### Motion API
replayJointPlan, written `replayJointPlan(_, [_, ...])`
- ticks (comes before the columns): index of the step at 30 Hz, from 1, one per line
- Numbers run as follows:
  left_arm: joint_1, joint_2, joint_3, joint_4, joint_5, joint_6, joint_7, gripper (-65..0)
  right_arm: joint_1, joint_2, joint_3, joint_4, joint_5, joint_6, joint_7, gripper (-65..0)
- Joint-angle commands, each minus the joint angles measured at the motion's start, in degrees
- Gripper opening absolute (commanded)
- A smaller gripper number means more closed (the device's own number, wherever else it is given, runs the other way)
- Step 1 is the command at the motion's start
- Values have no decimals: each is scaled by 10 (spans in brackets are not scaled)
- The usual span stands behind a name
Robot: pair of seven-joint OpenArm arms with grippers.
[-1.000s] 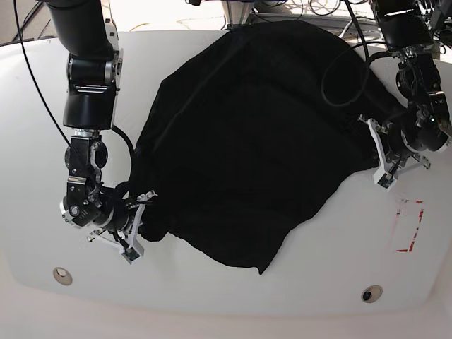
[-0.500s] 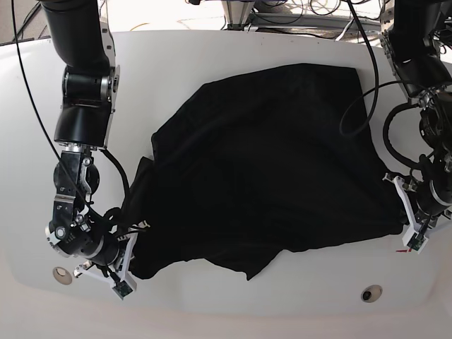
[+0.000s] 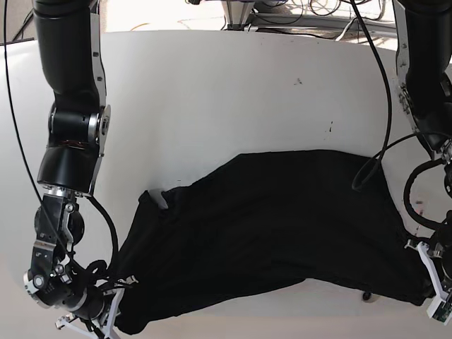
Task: Layout the t-shirt on the table in an organized manner, then fold the t-shirt properly
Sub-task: 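Pull the shirt corner with the left gripper away from the right gripper, then lift the shirt edge with both grippers and lay it flat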
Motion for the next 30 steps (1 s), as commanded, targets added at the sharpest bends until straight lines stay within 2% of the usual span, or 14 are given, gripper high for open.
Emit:
replayJointPlan(1, [-52,-6,-2,-23,-4,-1,-14,-640,48,15,2,1,2,-3,13,-650])
replayJointPlan(6, [-115,-17,-1,-65,-4,-1,-14,-640,70,22,1,1,3,-3,9,-650])
replayJointPlan(9, [-144,-18,7,-82,-5,-1,-14,-640,82,27,3,4,3,-3,-26,-650])
replayJointPlan(15, [-151,-22,14,-84,-7,-1,-14,-640,58,45,6,37,5,-3,-56,-650])
replayJointPlan(17, [-119,-32,14,-72,-9,-1,-14,-640,23,47,6,72,5,-3,-59,-650])
replayJointPlan(23, [-28,-35,10,-33,-9,-1,-14,-640,-83,47,8,157,5,-3,-71,-650])
replayJointPlan(27, [91,-35,-8,22,-9,-1,-14,-640,-198,40,44,228,5,-3,-72,-650])
replayJointPlan(30, [175,-34,-31,45,-9,-1,-14,-640,-260,21,57,259,5,-3,-72,-650])
